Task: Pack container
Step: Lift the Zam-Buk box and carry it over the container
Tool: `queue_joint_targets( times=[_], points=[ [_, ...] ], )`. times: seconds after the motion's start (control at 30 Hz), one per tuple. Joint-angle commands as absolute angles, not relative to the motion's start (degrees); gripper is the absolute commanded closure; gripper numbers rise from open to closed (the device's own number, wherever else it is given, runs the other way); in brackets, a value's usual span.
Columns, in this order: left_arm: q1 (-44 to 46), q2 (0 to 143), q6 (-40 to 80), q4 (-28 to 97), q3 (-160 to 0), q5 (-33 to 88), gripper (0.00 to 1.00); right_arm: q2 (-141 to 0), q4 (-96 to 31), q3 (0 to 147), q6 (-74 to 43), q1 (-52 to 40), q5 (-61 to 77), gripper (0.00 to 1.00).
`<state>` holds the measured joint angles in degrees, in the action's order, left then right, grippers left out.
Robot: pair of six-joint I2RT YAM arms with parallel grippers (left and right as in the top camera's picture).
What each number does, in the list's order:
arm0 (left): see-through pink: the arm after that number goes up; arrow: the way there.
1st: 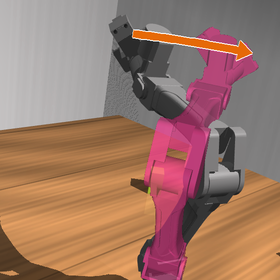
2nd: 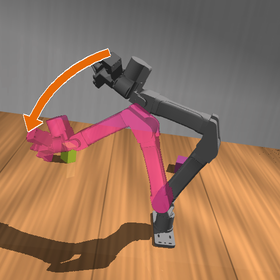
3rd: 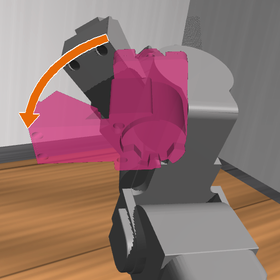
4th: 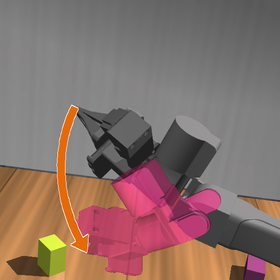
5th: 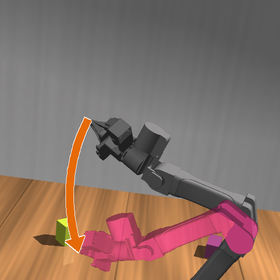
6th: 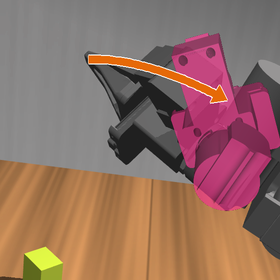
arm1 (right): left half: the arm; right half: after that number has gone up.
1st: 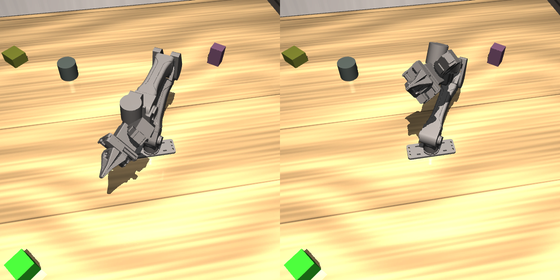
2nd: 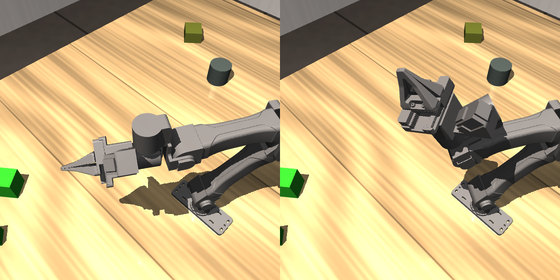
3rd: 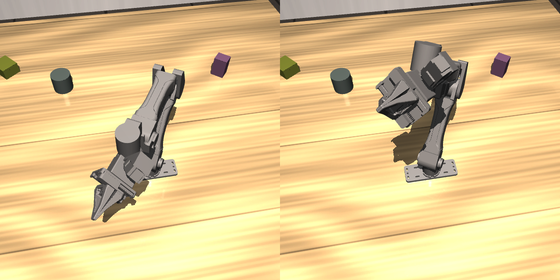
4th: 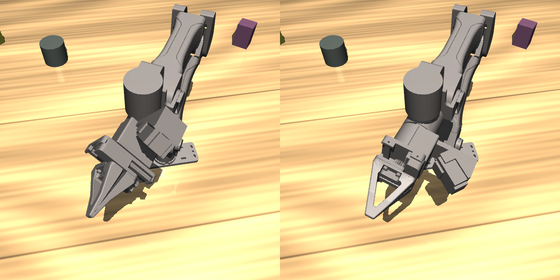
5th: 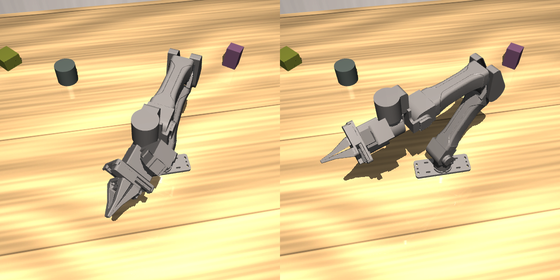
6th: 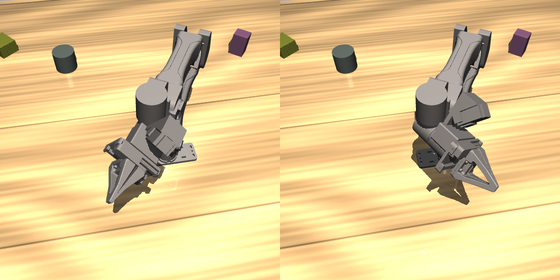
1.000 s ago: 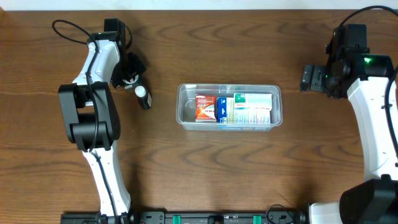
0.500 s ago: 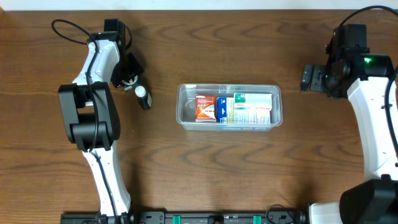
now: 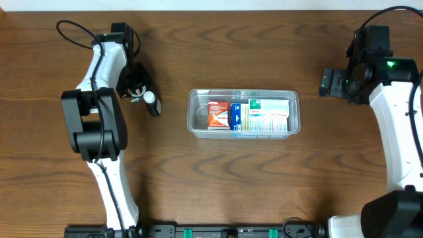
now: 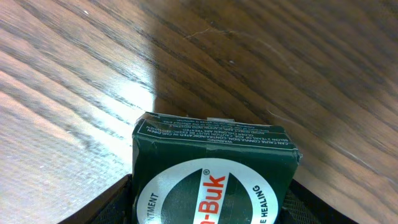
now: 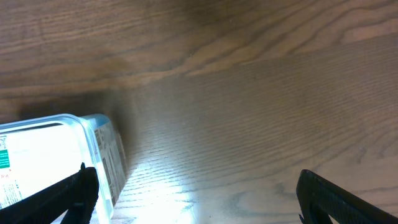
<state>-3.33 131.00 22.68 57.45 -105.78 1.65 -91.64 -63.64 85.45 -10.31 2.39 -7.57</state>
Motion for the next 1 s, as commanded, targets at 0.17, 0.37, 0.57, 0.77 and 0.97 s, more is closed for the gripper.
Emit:
queue_joint_targets(
  times=[0.17, 0.37, 0.57, 0.77, 0.97],
  points=[
    [-3.4, 119.8, 16.8, 58.5, -107.1, 1.0, 0.36, -90.4, -63.7, 86.3, -11.3, 2.7, -8.4, 0.01],
    [-2.5, 111.5, 16.5, 61.7, -107.1, 1.1, 0.36, -90.4, -63.7, 86.3, -11.3, 2.7, -8.4, 0.01],
    [2.3, 104.6, 16.5, 66.9, -107.1, 1.1, 0.36, -90.4, -63.7, 86.3, -11.3, 2.7, -8.4, 0.01],
    [10.8, 101.0, 17.6, 73.2, -107.1, 1.1, 0.36, -90.4, -63.7, 86.3, -11.3, 2.7, -8.4, 0.01],
    [20.6, 101.1, 24.5, 78.1, -106.7, 1.0, 0.36, -90.4, -63.7, 86.3, -11.3, 2.7, -8.4, 0.01]
  ],
)
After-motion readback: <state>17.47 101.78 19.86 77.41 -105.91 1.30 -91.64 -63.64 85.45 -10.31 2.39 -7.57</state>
